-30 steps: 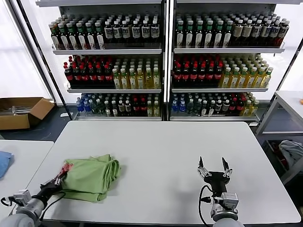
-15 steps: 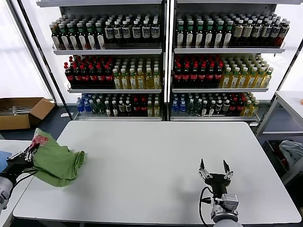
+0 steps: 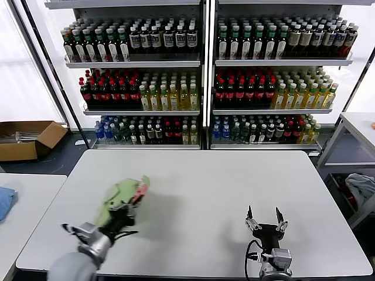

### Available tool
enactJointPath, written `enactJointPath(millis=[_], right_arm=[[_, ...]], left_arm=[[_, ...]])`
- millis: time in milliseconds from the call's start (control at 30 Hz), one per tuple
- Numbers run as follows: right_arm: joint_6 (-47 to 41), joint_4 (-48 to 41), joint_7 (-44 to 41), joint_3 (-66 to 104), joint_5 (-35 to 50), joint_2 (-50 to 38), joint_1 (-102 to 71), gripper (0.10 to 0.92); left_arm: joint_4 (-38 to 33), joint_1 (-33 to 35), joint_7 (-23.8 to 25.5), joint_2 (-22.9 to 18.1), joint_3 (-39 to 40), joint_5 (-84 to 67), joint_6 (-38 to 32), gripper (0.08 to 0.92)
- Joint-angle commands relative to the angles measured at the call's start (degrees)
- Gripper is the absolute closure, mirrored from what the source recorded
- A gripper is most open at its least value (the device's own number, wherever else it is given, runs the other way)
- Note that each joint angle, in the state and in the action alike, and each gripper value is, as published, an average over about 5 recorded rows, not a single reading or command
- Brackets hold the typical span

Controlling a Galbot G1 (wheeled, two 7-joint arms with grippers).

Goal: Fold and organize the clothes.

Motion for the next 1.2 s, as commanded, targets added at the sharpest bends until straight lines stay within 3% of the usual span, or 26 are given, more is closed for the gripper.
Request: enactJointPath(millis=[33, 267, 367, 600, 767, 967, 1100, 1200], right_arm=[[-0.44, -0.69, -0.32, -0.68, -3.09, 1.64, -1.24, 0.203], [-1.57, -1.38, -0.79, -1.86, -1.83, 1.46, 0.37, 0.203], [-2.79, -1.81, -0.90, -2.89, 0.97, 1.16, 1.96, 0.203], [-5.64, -1.70, -0.26, -5.73, 11.06, -0.34, 6.33, 0.203], [-9.63, -0.65, 2.60, -9.43, 28.90, -0.93, 10.84, 0.203], [-16.69, -1.62, 13.00, -16.40, 46.56, 1.69, 19.63, 0.203], [-18.60, -2.72, 16.40, -19.46, 49.61, 3.07, 21.65, 0.203], [-18.76, -4.56, 17.29, -20.76, 48.45, 4.32, 21.79, 0.203]], left_arm=[[4.83, -7.90, -2.57, -10.31, 19.97, 4.67, -0.04, 0.875], [4.86, -8.66, -3.79, -13.71, 21.05, -4.07, -1.27, 0.873], [5.63, -8.63, -4.86, -14.87, 21.63, -6.24, -2.40, 0.836], [1.48, -8.23, -8.55, -14.98, 21.10, -11.59, -2.42, 0.636], [1.04, -6.42, -11.58, -13.25, 14.97, -4.74, -2.35, 0.498], [-0.20, -4.29, -14.14, -8.74, 4.93, 0.85, -0.63, 0.325], [-1.64, -2.05, -14.70, -6.86, 1.38, 0.68, -0.44, 0.216], [-1.25, -1.13, -14.74, -6.48, -0.10, 1.37, -1.29, 0.183]])
